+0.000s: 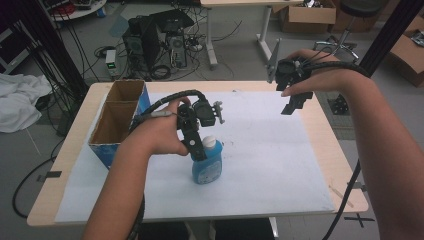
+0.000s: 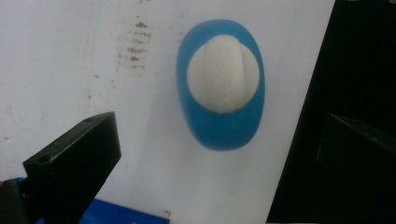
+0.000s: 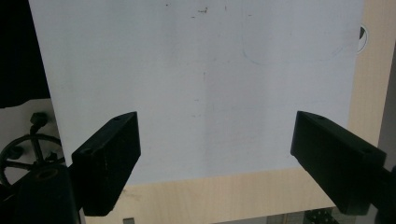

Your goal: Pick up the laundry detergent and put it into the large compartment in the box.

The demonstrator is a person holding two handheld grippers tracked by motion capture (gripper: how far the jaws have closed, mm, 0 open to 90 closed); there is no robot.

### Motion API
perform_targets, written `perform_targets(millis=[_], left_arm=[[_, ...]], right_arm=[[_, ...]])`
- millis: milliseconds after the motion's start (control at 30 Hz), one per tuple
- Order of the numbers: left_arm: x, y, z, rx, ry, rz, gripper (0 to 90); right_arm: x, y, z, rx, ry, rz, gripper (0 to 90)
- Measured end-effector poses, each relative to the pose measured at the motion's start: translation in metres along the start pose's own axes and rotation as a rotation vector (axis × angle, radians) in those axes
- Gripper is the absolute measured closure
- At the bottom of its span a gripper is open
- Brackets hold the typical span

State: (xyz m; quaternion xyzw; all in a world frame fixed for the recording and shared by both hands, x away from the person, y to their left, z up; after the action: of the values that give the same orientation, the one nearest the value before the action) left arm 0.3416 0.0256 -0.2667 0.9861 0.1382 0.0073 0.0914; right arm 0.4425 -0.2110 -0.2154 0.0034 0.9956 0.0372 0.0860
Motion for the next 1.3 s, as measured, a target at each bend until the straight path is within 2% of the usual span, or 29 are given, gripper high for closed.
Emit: perform_targets(millis=[333,667,967,1033,1300], left_arm=[[0.001,0.009,0.017,0.039,-0.008,-0.023,0.0],[0.001,0.021,0.031,0.077,-0.012,-0.011,0.1],[0.003,0.022,0.044,0.113,-0.017,-0.026,0.1],[0.004,0.022,0.047,0.117,-0.014,-0.038,0.0],[0.004,0.025,0.057,0.126,-0.024,-0.043,0.1]], right_arm=[[0.004,-0.001,0.002,-0.015,0.0,-0.003,16.0],[0.004,-0.002,0.005,-0.004,0.003,0.008,16.0],[0.002,0.003,0.009,0.005,0.011,0.001,16.0],[0.001,0.003,0.01,0.005,0.012,0.001,16.0],[-0.001,0.003,0.013,0.008,0.017,0.003,16.0]])
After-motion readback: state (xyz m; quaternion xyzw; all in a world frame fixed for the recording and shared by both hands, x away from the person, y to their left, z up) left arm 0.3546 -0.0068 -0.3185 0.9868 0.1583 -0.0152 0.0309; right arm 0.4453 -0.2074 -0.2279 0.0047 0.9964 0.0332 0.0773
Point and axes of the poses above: each handheld gripper's, and its own axes: z roughly forward along the jaws, y roughly out of its top, x roughly to its left, the point moved 3 cm from there along z, roughly forward along the jaws, and after that the axes turned 3 degrees about -y, right-handed, at the moved point
